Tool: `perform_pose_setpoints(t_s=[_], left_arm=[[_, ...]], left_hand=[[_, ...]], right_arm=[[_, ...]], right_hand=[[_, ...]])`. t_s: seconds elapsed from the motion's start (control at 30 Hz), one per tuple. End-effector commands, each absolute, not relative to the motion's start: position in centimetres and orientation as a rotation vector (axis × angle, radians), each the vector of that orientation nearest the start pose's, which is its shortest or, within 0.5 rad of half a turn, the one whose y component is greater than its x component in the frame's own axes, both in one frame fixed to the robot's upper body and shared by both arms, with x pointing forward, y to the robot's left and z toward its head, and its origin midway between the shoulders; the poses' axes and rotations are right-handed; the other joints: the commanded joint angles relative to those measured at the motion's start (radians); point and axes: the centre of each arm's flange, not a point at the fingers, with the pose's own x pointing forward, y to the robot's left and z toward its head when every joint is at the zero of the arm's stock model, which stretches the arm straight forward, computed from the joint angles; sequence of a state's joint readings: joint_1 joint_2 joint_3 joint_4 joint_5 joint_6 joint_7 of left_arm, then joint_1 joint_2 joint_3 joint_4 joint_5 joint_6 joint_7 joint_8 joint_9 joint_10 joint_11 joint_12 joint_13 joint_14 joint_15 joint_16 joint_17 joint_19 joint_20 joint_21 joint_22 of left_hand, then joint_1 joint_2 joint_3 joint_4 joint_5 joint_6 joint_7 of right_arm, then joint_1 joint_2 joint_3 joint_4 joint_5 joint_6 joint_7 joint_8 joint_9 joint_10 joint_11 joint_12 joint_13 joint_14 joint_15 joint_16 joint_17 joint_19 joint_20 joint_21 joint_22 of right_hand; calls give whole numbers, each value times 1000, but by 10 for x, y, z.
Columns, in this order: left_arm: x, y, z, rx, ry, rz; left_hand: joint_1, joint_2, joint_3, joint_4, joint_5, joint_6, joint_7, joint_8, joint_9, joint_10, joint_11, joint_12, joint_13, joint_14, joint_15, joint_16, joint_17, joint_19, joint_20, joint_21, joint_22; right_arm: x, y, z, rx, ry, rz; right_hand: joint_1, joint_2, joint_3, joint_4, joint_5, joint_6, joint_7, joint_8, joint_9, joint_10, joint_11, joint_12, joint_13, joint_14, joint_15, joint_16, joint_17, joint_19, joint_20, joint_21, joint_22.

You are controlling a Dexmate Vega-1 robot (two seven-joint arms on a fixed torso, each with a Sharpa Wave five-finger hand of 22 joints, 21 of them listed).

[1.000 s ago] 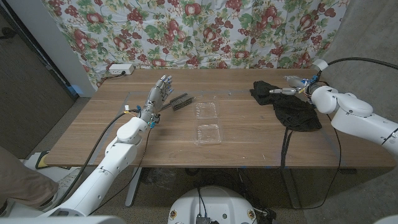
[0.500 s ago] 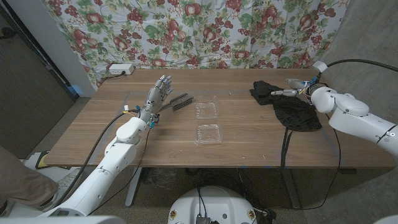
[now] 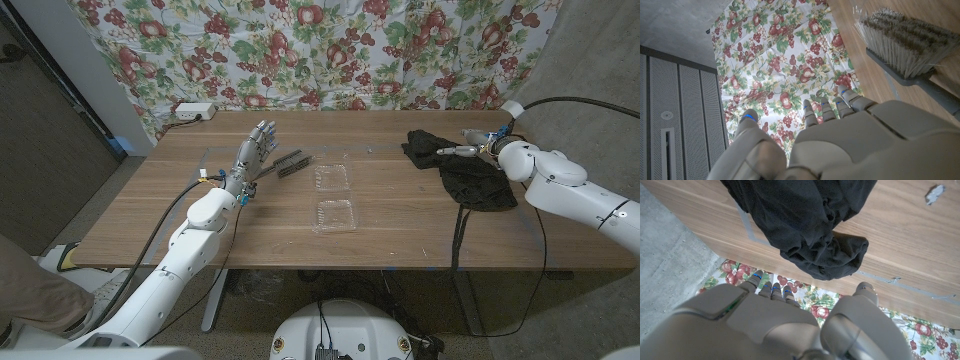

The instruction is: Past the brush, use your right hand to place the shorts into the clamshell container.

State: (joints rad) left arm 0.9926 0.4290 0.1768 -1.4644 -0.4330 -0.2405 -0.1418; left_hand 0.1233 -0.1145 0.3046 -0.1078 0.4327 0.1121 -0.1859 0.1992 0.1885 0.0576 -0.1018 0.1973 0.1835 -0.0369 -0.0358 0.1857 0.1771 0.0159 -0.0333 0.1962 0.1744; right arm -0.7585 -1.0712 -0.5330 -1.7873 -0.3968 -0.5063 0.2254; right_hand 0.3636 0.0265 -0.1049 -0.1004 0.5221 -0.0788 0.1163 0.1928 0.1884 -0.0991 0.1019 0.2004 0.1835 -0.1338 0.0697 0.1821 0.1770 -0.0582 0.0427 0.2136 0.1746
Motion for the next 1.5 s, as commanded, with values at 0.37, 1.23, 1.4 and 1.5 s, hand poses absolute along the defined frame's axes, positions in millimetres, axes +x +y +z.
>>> perform_pose_setpoints(t_s=[0.37,1.23,1.4,1.5], left_arm=[[613,284,-37,69,-645,-243],[606,282,-41,63,-648,-238],[605,282,-40,64,-650,-239],[605,282,-39,63,-649,-239]], left_hand=[[7,3,3,-6,3,-1,-1,0,2,-5,-2,4,5,-9,-67,1,3,6,-27,0,2],[9,5,2,-9,3,4,1,2,2,-5,-4,5,5,-8,-69,2,3,7,-29,0,2],[9,5,2,-9,3,3,1,1,2,-4,-3,5,5,-7,-70,2,3,7,-29,0,2],[9,5,2,-9,3,4,0,1,2,-4,-2,5,5,-7,-69,2,3,7,-29,0,2]], right_arm=[[606,-389,33,-1483,-72,-168],[614,-396,20,-1464,-41,-173],[617,-396,20,-1462,-34,-174],[619,-396,20,-1469,-33,-175]], right_hand=[[10,-8,-10,-2,12,-2,26,7,4,-1,8,8,5,-3,6,2,2,10,1,-4,3],[18,-8,-14,-6,23,9,19,11,4,7,1,12,5,2,1,3,1,19,2,-5,3],[19,-9,-15,-6,26,9,19,11,4,8,3,12,5,3,1,3,1,21,2,-5,3],[21,-9,-16,-7,28,15,18,14,4,15,0,15,5,9,-1,5,1,25,3,-5,3]])
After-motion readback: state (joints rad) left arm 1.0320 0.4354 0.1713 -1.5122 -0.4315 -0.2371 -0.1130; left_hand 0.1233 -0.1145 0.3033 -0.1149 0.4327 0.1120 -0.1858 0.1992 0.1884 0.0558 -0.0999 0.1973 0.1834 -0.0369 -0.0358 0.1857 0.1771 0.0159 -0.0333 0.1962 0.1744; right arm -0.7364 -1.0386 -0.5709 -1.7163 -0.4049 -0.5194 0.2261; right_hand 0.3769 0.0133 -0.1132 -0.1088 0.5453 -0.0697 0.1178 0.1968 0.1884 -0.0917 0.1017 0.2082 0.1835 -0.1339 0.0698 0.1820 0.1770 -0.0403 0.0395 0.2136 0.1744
